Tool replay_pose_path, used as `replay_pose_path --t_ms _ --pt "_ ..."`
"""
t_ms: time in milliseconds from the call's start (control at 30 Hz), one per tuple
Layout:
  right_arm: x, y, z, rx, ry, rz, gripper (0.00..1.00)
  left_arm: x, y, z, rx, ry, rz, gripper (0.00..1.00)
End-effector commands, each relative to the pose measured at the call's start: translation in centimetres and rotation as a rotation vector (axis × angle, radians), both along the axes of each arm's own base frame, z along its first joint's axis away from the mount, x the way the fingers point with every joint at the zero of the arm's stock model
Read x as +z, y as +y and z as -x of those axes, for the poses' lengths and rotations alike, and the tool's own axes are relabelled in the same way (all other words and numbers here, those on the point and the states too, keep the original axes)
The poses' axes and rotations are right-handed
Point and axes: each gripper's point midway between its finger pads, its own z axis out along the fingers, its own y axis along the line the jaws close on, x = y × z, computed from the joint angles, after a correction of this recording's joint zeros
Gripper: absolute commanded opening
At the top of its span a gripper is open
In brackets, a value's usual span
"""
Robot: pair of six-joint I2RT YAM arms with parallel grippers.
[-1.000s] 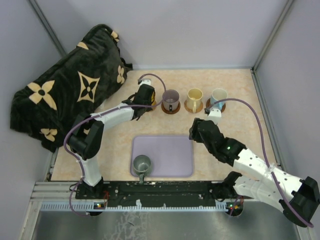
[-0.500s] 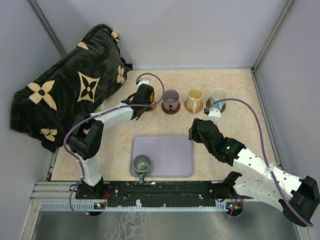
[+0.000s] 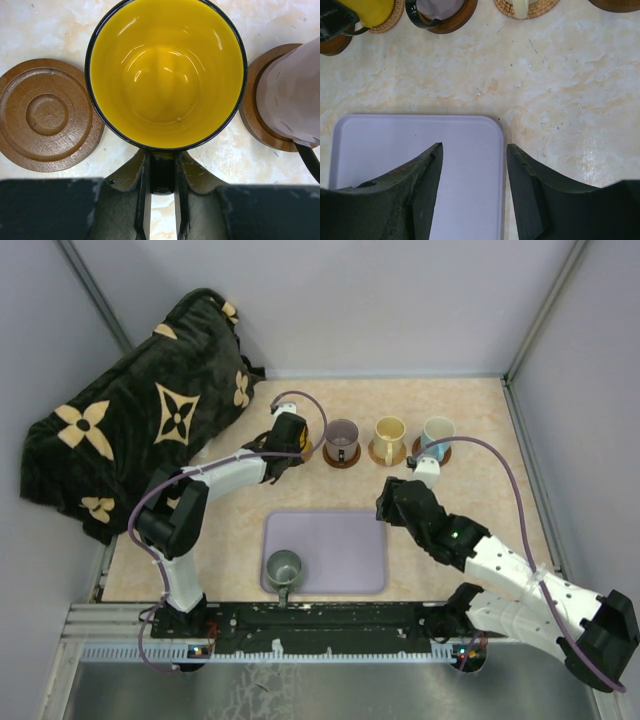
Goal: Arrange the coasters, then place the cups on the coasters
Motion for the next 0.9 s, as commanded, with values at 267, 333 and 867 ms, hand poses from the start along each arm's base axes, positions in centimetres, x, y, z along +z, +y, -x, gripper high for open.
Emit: replay_pose_path --t_ms 267,333,867 --pt "0.6 0.9 -0.5 -0.001 -0.028 -0.048 0.54 1.1 -1.0 -1.5 0.014 -0.082 0.081 0.0" --pt "0.6 1.0 -0.5 0.001 -0.027 -0.048 0.54 0.9 -1.0 -1.5 0.012 -0.079 0.082 0.0" --pt "0.7 1.5 -0.7 0.012 -0.028 -0.064 0.54 -0.9 0.2 0.8 0.016 0.026 0.027 0.0"
